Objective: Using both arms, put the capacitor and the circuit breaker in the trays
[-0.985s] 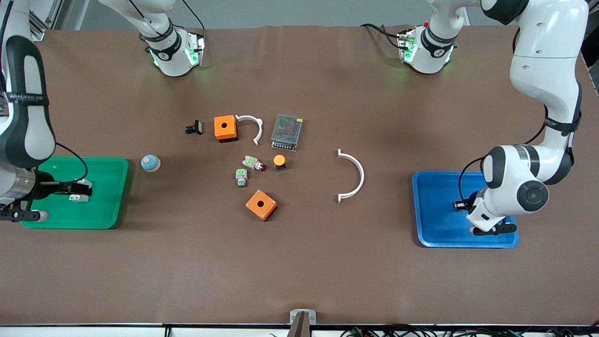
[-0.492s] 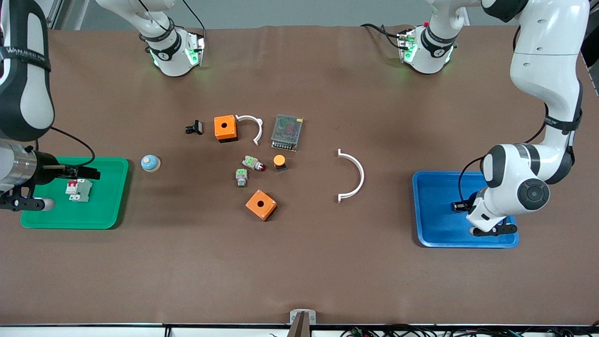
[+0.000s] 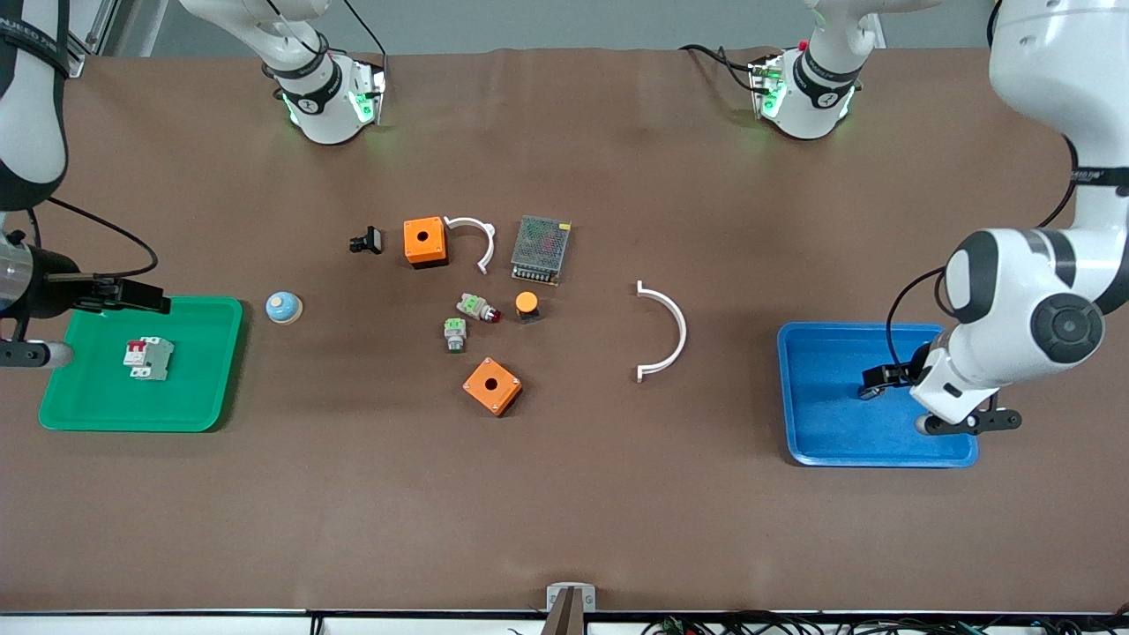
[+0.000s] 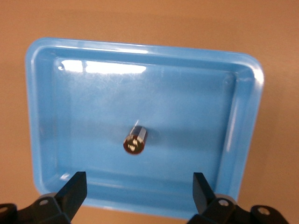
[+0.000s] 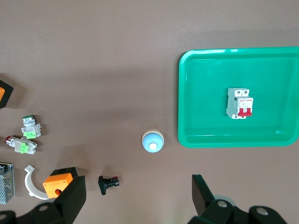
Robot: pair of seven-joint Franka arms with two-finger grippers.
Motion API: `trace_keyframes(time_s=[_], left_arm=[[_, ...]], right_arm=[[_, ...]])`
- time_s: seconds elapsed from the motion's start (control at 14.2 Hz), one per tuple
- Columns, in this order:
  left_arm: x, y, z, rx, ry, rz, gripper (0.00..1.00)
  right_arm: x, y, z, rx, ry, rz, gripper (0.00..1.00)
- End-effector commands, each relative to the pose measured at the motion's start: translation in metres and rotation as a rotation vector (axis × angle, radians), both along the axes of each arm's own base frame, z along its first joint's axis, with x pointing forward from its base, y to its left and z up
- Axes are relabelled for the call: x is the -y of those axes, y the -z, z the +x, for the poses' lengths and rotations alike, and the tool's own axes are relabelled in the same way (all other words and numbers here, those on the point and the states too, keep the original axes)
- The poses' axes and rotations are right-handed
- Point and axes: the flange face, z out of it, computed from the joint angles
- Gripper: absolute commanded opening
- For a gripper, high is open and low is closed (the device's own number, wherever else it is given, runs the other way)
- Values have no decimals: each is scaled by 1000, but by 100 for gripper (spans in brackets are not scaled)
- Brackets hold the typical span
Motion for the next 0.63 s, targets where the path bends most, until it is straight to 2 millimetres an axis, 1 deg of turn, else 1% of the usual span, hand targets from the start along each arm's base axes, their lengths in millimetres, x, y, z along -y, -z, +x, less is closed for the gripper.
trace_keyframes(time_s=[0.0,0.07,0.28,0.42,0.56], left_arm=[[5,-58,-22,-8,18,10,100],[4,-80,-29,-3,17,14,100],[5,-137,-49,23,13,22,100],[6,-174,-64,54,-10,-29,100],[2,-207,-83,55,12,-57,100]], right_arm=[[1,-6,-1,-3,5,-20,100],[0,-7,0,0,6,-17,100],[-4,-13,3,15,5,-21,100],[-1,-16,4,26,11,-18,100],[3,-17,4,28,16,-17,100]])
